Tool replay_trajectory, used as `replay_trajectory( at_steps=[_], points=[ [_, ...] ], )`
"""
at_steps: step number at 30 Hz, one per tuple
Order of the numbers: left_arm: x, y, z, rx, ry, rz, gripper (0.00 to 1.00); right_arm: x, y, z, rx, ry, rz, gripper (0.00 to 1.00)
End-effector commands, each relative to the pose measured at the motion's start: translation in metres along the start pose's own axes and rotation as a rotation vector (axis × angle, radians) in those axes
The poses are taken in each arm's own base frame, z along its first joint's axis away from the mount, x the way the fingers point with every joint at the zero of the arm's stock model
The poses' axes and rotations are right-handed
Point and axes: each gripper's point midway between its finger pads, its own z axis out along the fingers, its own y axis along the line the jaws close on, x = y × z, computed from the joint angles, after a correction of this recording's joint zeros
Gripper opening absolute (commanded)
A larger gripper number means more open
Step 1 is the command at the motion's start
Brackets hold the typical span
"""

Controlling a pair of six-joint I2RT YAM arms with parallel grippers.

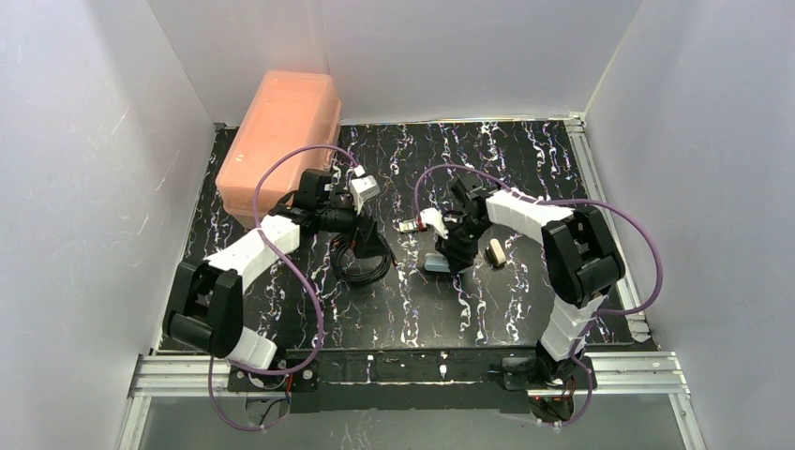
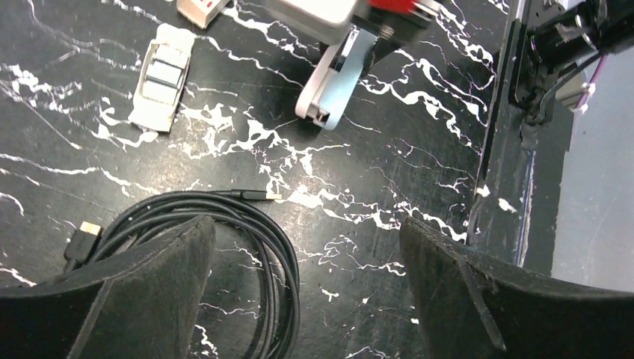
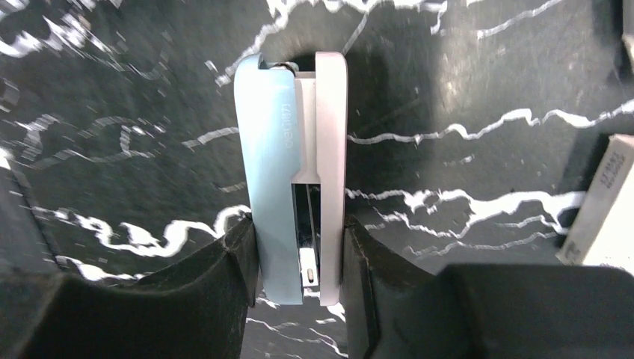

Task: Load the staples into the stapler
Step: Open the stapler at the center of the board.

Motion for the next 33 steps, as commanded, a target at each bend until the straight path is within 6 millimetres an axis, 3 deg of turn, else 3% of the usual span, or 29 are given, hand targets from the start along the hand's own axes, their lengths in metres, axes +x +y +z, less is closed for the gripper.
replay_trajectory(
  at_steps=[1,7,16,23,33],
  points=[
    [-0.014,-0.020,-0.013,0.073,-0.054,0.208,0.90,-0.046,0.025,-0.011,-0.172,-0.148,0.202,0.31],
    [-0.019,-0.044,-0.012,0.173,-0.033,0.449,0.89,-0.084,0.050,-0.023,-0.417,-0.252,0.364,0.27],
    [-0.010,-0.070,0.014,0.286,0.077,0.746,0.88,-0.095,0.060,-0.025,-0.542,-0.302,0.403,0.27],
    [-0.001,-0.076,0.033,0.321,0.131,0.831,0.85,-0.099,0.062,-0.026,-0.598,-0.332,0.418,0.27],
    [0.007,-0.062,0.064,0.282,0.223,0.929,0.67,-0.105,0.062,-0.030,-0.607,-0.352,0.406,0.28]
  ],
)
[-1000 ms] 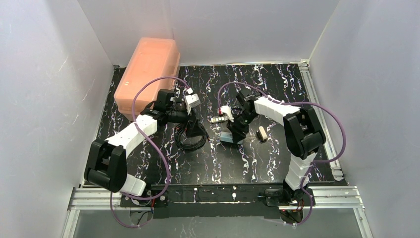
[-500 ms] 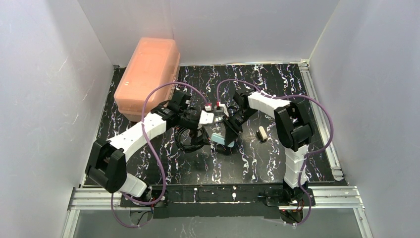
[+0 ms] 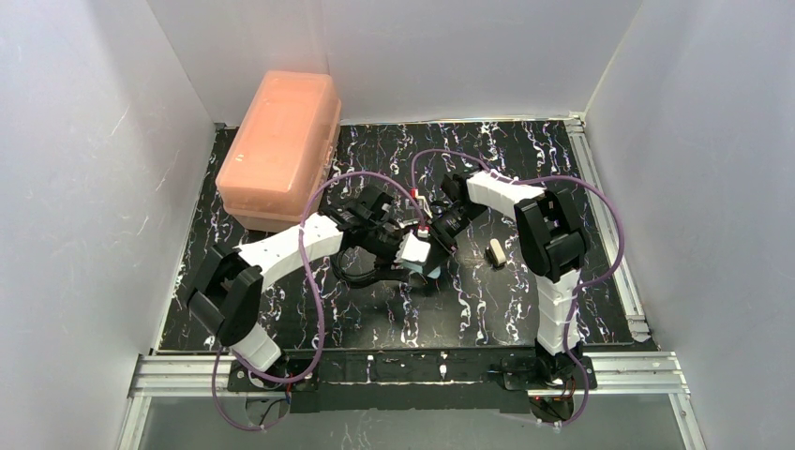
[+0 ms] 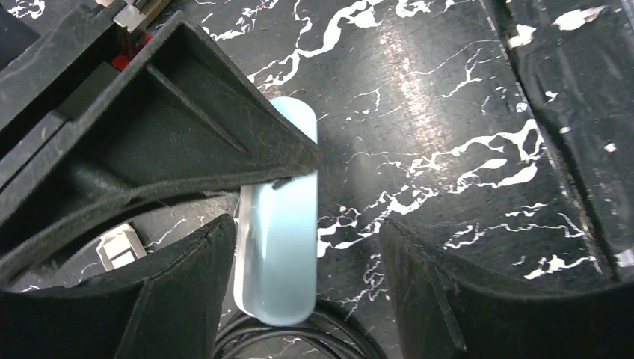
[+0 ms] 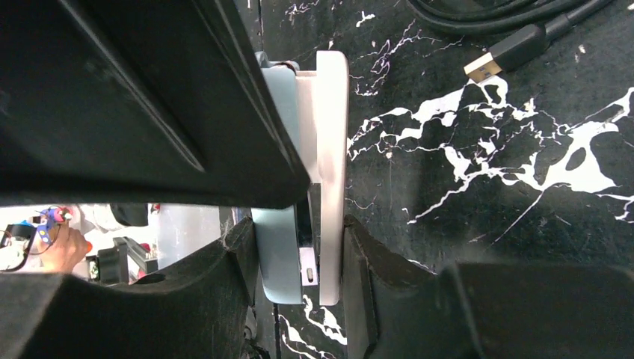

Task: Load the staples into the stapler
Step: Open the stapler at the center of the board.

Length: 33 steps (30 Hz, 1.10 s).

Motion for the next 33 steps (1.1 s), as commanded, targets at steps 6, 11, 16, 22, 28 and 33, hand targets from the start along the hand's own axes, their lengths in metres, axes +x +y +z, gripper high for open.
replay_trajectory(
  at_steps=[6,11,16,22,28,33],
  points=[
    [0.002,0.023,0.009,-0.047,0.073,0.053,0.32,-0.019,0.022,-0.008,-0.055,-0.053,-0.042,0.29],
    [0.008,0.022,0.005,-0.046,0.115,-0.007,0.00,-0.022,0.027,-0.018,-0.061,-0.074,-0.071,0.47],
    [-0.004,0.026,-0.008,-0.106,0.003,-0.115,0.00,-0.034,0.031,-0.054,-0.026,-0.191,-0.143,0.79],
    [-0.030,0.041,-0.026,-0.141,-0.196,-0.365,0.00,-0.038,0.039,-0.080,0.049,-0.267,-0.264,0.94],
    [-0.054,0.052,-0.036,-0.114,-0.379,-0.533,0.00,-0.050,0.024,-0.093,0.275,-0.307,-0.410,0.98],
    [-0.065,0.051,-0.036,-0.054,-0.430,-0.597,0.00,-0.054,0.020,-0.101,0.415,-0.328,-0.523,0.99]
  ],
)
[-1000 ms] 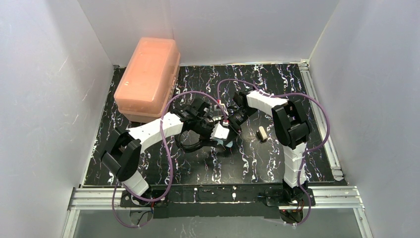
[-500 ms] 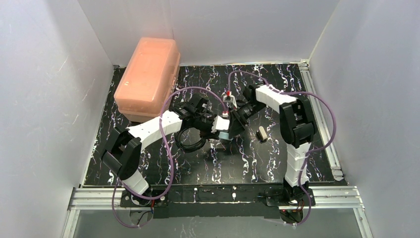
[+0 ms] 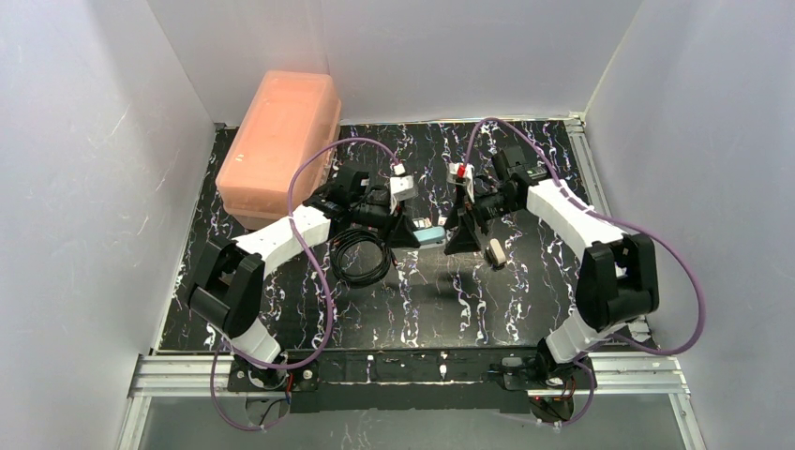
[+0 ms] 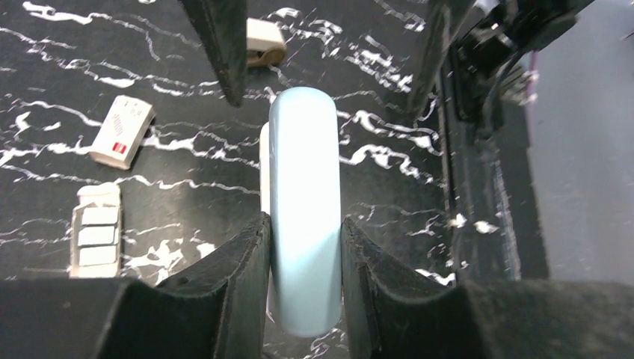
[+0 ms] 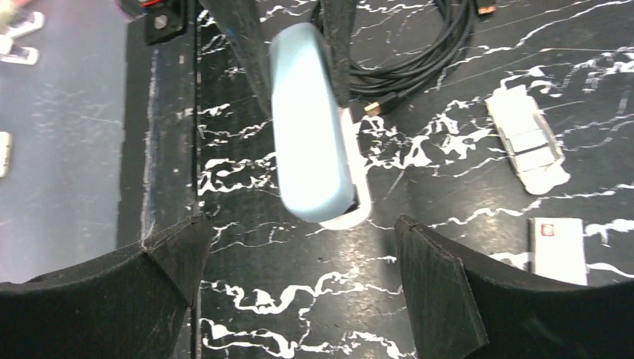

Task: Load the staples into the stapler
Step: Open the stapler at the center of the board.

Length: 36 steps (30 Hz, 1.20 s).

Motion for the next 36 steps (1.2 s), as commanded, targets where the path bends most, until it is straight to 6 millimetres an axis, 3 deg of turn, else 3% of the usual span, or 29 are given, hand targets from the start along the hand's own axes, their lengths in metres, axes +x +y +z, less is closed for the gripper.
replay_trajectory(
  at_steps=[1,12,17,24,25,27,30,36],
  points=[
    [-0.037,-0.026,-0.005,0.118,-0.113,-0.051,0.00,-0.020,-0.023,-0.006,0.138,-0.041,-0.158,0.98],
    [-0.052,-0.023,0.000,0.141,-0.169,-0.128,0.00,-0.007,-0.010,0.004,0.050,-0.014,-0.158,0.79],
    [-0.051,-0.020,0.003,0.141,-0.173,-0.146,0.00,-0.006,-0.007,0.006,0.030,-0.019,-0.154,0.60],
    [-0.048,-0.016,0.005,0.130,-0.176,-0.161,0.00,-0.004,-0.004,0.005,0.033,-0.016,-0.159,0.18],
    [-0.048,-0.015,0.006,0.124,-0.176,-0.161,0.02,-0.004,-0.004,0.004,0.036,-0.014,-0.160,0.14],
    [-0.049,-0.012,0.006,0.109,-0.179,-0.152,0.18,-0.003,-0.004,0.004,0.045,-0.008,-0.161,0.01],
    [-0.053,-0.005,0.008,0.085,-0.181,-0.123,0.39,-0.001,-0.004,0.004,0.052,-0.002,-0.143,0.01],
    [-0.060,0.000,0.024,0.080,-0.142,-0.061,0.52,0.003,-0.004,0.008,0.055,0.017,-0.112,0.01]
  ],
)
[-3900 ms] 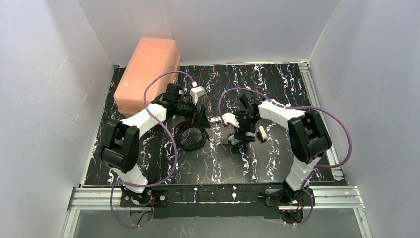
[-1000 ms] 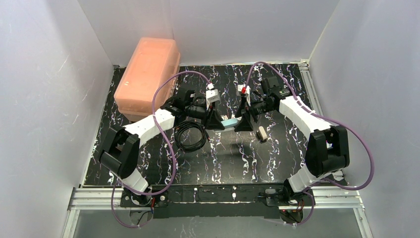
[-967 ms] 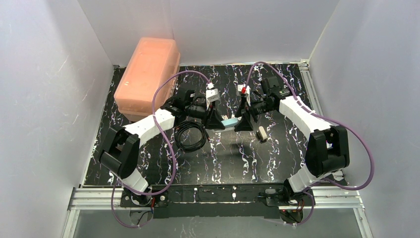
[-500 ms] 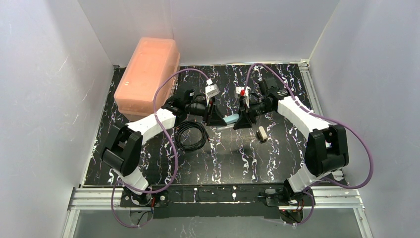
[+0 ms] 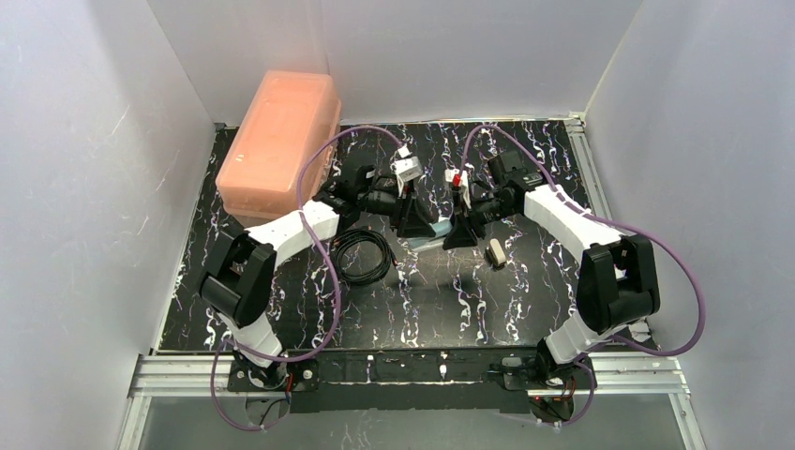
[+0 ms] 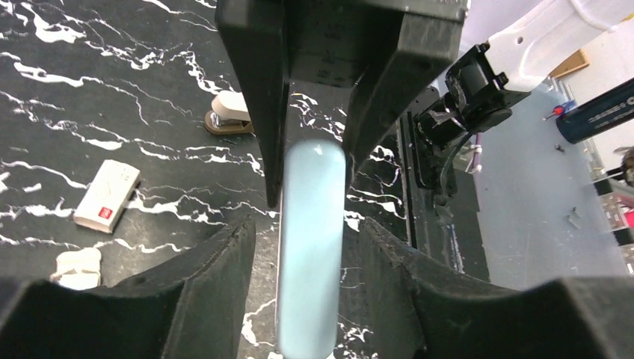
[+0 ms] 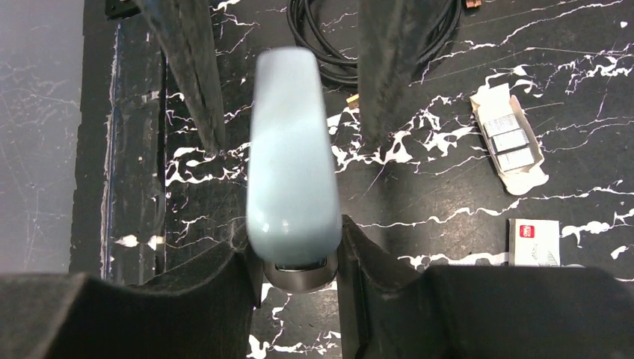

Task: Load the staples into the stapler
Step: Open the stapler at the center of the board.

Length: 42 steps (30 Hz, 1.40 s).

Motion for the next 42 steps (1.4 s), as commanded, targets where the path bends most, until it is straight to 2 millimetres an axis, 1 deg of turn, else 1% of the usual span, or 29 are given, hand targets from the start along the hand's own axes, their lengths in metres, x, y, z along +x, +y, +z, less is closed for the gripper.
replay_trajectory(
  at_steps=[1,2,5,13,15,19,21,24,28,31,32,34,35,37,38,42],
  points=[
    [-0.013,-0.002,0.015,0.017,0.018,0.099,0.53,-0.006,0.005,0.001,0.000,-0.002,0.007,0.01],
    [-0.015,-0.002,0.019,0.023,0.023,0.108,0.53,-0.006,0.005,0.001,0.002,-0.002,0.010,0.01],
    [-0.011,-0.003,0.025,0.033,0.038,0.120,0.53,-0.007,0.005,0.001,0.007,-0.004,0.020,0.01],
    [0.004,-0.004,0.021,0.023,0.055,0.145,0.51,-0.003,0.003,0.002,0.026,-0.006,0.032,0.01],
    [0.006,-0.003,0.020,0.022,0.056,0.151,0.49,-0.003,0.003,0.002,0.030,-0.007,0.028,0.01],
    [0.006,-0.004,0.019,0.032,0.055,0.154,0.38,-0.003,0.004,0.002,0.035,-0.012,0.015,0.01],
    [0.007,-0.003,0.019,0.037,0.056,0.153,0.35,-0.003,0.004,0.002,0.038,-0.016,0.008,0.01],
    [0.008,-0.003,0.021,0.046,0.058,0.154,0.35,-0.004,0.005,0.001,0.041,-0.021,-0.006,0.01],
    [0.009,-0.001,0.024,0.061,0.061,0.142,0.38,-0.006,0.005,0.000,0.045,-0.025,-0.020,0.01],
    [0.009,-0.001,0.025,0.077,0.062,0.133,0.37,-0.006,0.006,0.000,0.045,-0.025,-0.024,0.01],
    [0.010,-0.001,0.026,0.083,0.062,0.131,0.35,-0.006,0.006,0.000,0.047,-0.025,-0.029,0.01],
    [0.009,-0.003,0.026,0.096,0.061,0.130,0.26,-0.004,0.005,0.000,0.054,-0.020,-0.031,0.01],
    [0.008,-0.004,0.026,0.101,0.059,0.131,0.20,-0.002,0.005,0.000,0.059,-0.015,-0.030,0.01],
    [0.005,-0.005,0.025,0.109,0.054,0.136,0.04,0.001,0.003,-0.001,0.077,-0.006,-0.032,0.01],
    [0.003,-0.005,0.023,0.106,0.049,0.137,0.00,0.004,0.001,-0.001,0.090,0.000,-0.032,0.01],
    [-0.011,0.004,0.006,0.065,0.019,0.135,0.00,0.010,-0.002,-0.004,0.153,0.005,-0.036,0.01]
  ],
)
